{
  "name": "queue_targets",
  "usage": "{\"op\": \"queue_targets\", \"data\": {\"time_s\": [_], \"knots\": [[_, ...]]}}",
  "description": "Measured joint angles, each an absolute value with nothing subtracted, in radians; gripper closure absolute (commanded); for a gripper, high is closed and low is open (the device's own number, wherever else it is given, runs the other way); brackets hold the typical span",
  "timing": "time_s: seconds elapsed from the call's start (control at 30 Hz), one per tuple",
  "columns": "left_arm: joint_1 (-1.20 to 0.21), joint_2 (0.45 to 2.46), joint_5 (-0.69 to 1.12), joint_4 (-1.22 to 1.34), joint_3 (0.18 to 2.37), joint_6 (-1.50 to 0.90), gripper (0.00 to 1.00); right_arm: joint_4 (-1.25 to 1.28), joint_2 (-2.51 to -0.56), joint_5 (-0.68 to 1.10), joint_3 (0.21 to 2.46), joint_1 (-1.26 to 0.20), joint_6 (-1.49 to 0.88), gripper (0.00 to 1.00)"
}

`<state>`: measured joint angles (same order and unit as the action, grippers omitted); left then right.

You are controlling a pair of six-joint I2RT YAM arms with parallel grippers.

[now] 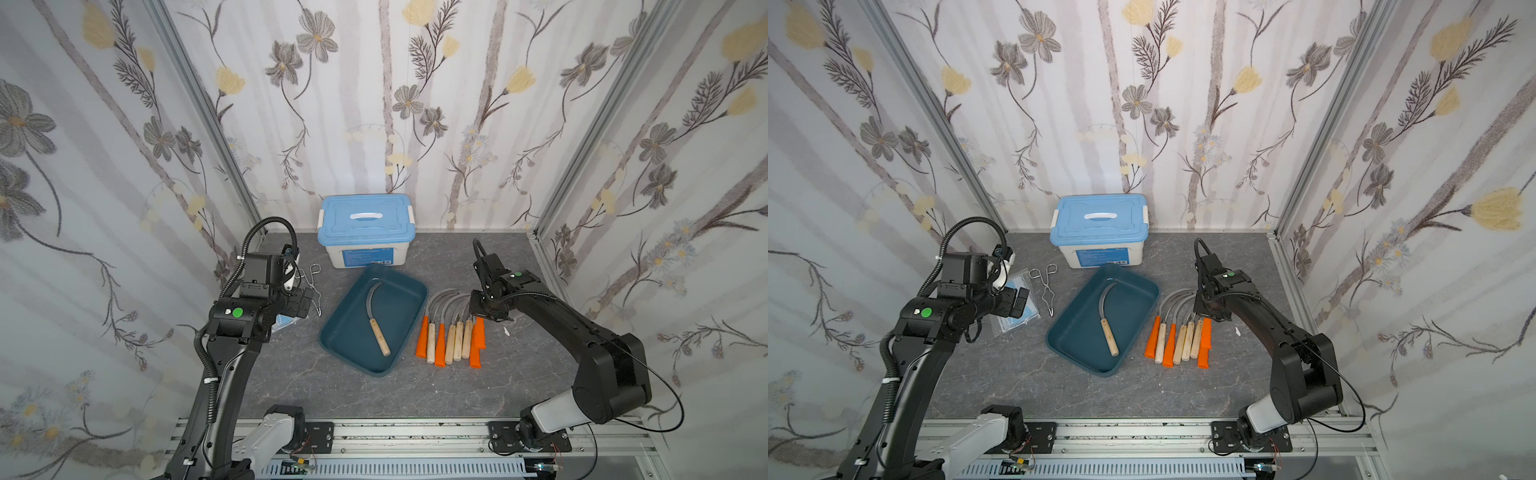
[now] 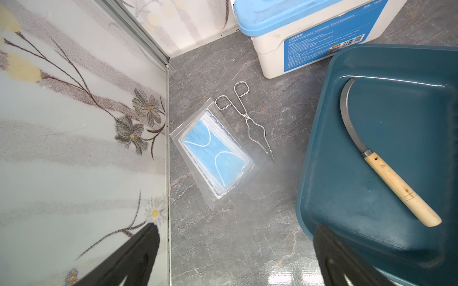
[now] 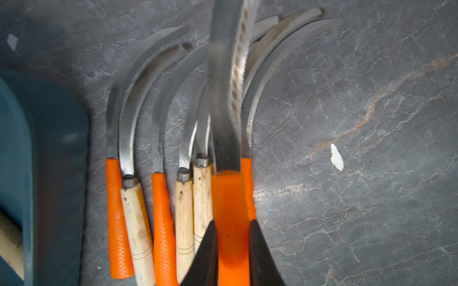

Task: Put small sickles into storage boxes
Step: Pick up the sickle at the center of the board, then place the sickle in the storage box.

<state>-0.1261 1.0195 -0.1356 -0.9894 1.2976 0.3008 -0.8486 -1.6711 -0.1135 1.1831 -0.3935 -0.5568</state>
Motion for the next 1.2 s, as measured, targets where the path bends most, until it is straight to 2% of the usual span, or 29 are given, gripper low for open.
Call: {"op": "queue_targets", "data": {"time_s": [0.53, 0.87, 1.2], "knots": [[-0.105, 1.016, -0.154, -0.968, 1.256, 0.22, 0.0, -0.91, -1.812, -0.073, 1.549, -0.663, -0.602, 0.91], [-0.097, 1.018, -0.167, -0.954, 1.256, 0.213, 0.0, -0.932, -1.983, -0.026, 1.813, -0.822, -0.594, 0.91], [-0.078, 1.011, -0.189, -0.946, 1.259, 0.213, 0.0, -0.97, -2.199, 0.036, 2.043, -0.907, -0.545, 0.91]]}}
